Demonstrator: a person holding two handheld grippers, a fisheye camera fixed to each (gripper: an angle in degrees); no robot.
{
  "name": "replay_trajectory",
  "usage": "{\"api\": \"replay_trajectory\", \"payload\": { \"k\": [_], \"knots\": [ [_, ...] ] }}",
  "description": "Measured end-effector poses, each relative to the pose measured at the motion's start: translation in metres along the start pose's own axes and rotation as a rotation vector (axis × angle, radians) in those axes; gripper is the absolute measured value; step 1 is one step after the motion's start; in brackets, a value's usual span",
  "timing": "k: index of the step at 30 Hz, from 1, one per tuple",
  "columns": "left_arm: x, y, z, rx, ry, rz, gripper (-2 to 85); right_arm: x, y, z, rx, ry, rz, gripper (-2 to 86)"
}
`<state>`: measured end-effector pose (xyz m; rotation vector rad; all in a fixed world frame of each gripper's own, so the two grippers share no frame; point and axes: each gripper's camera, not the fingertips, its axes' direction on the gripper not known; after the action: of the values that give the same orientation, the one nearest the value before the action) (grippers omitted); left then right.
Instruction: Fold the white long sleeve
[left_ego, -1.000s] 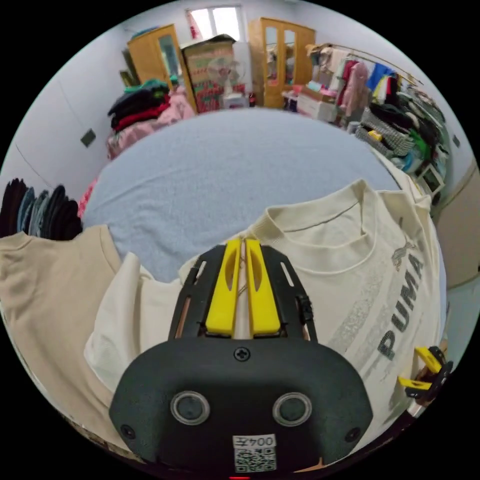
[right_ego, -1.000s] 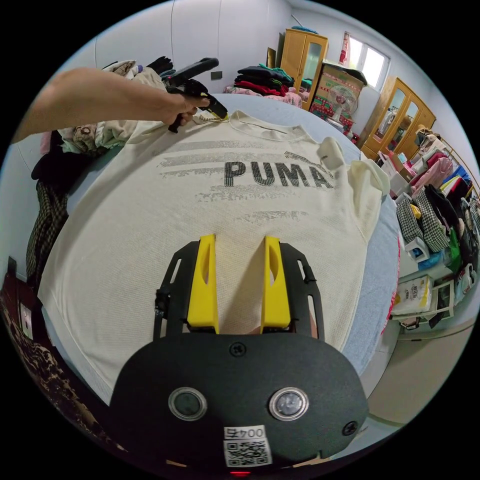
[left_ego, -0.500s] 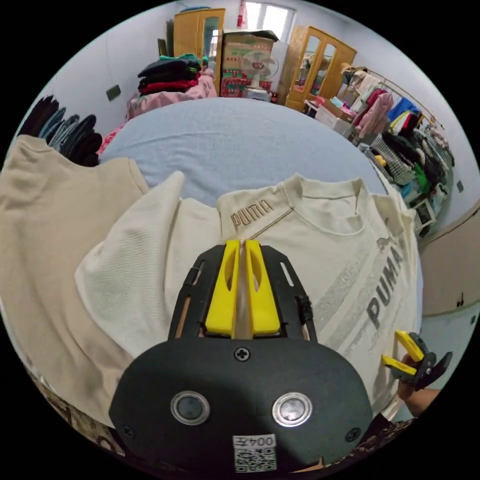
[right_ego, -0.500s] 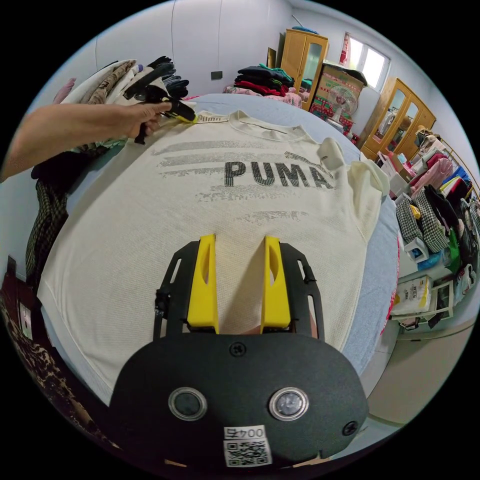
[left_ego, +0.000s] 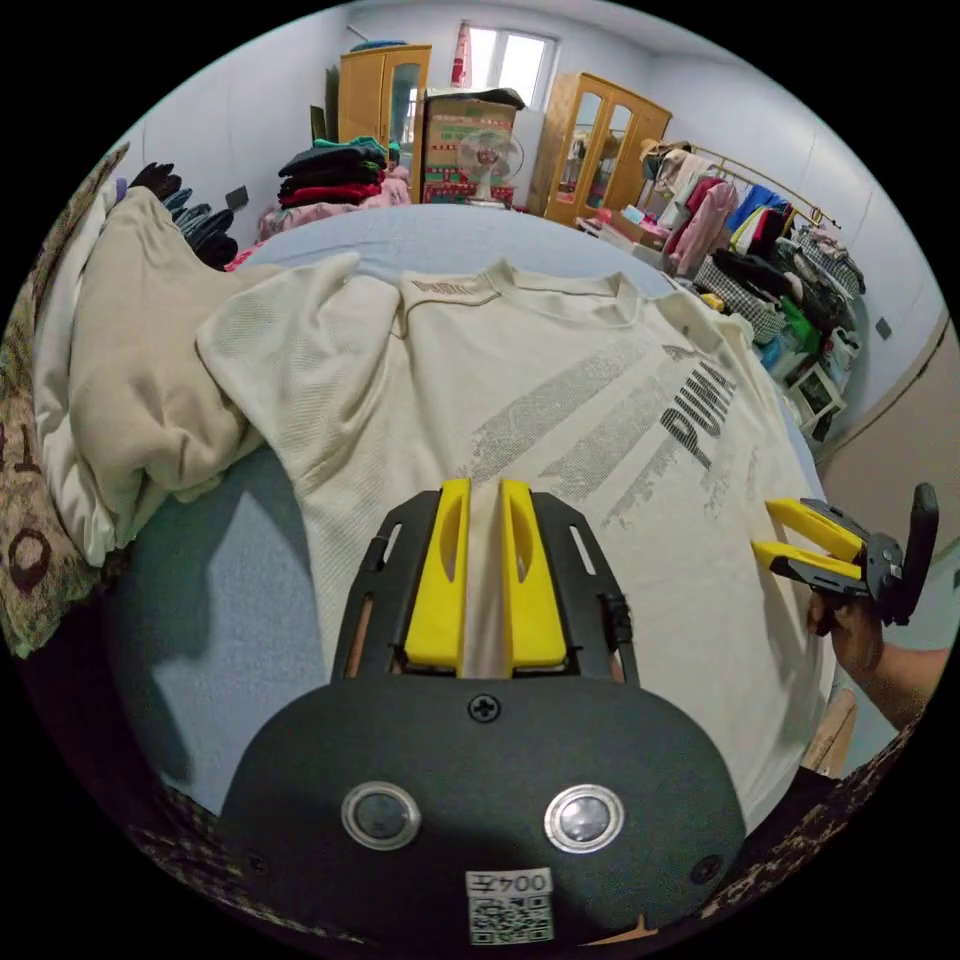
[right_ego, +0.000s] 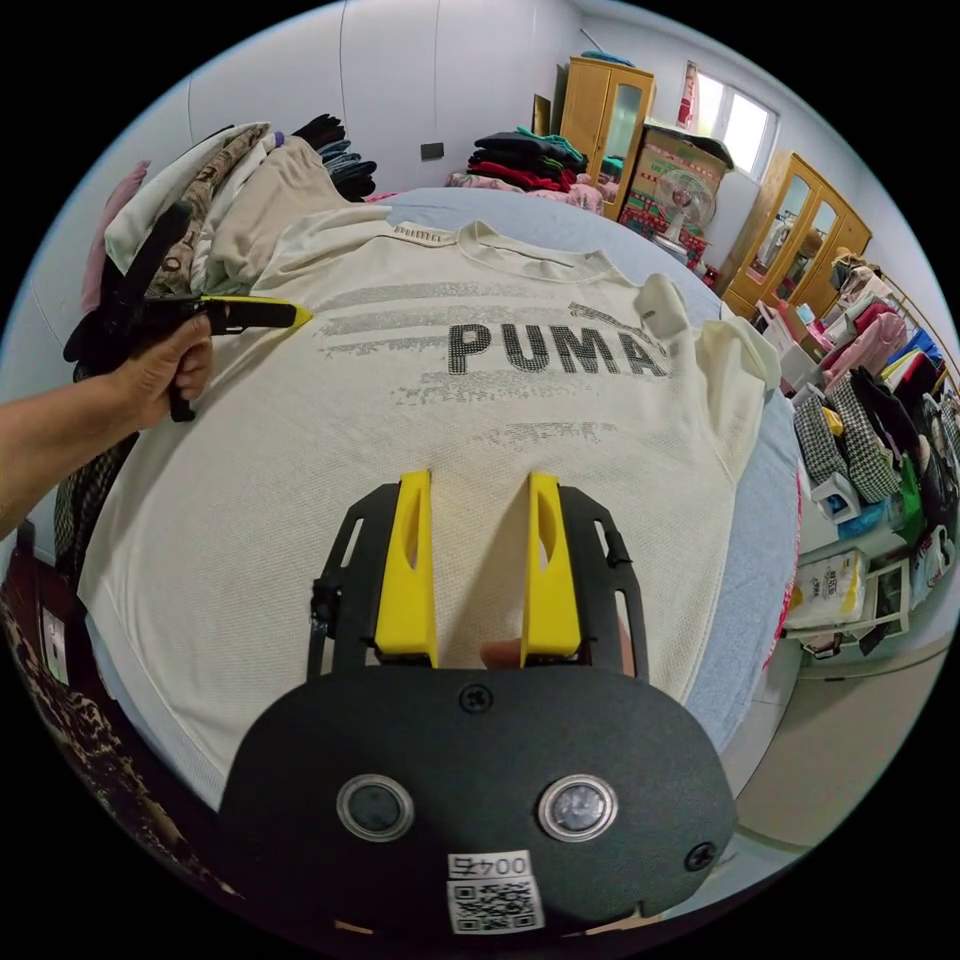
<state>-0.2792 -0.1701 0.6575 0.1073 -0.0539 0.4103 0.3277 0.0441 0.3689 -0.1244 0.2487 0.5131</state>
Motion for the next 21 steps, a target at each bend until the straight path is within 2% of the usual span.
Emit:
{"api": "replay_trajectory", "payload": {
  "k": [7,14,17,19,21],
  "knots": [
    [0.014,0.013,-0.001,0.0,-0.078,0.038,1.8,0.029,-0.007,-0.007,-0.001,-0.007,0.005,13.7],
    [0.01,0.023,-0.003,-0.001,-0.049,0.021,1.3,0.061,-0.013,-0.014,-0.003,-0.026,-0.009,13.2],
    [0.016,0.028,-0.005,-0.001,-0.077,0.034,1.2,0.095,-0.029,-0.023,-0.036,-0.087,-0.028,7.0],
    [0.016,0.031,-0.006,-0.001,-0.075,0.033,1.2,0.146,-0.052,-0.047,0.083,-0.165,-0.055,5.0],
    [0.014,0.033,-0.007,-0.002,-0.055,0.022,1.1,0.191,-0.076,-0.061,0.14,-0.143,-0.047,6.9]
  ]
}}
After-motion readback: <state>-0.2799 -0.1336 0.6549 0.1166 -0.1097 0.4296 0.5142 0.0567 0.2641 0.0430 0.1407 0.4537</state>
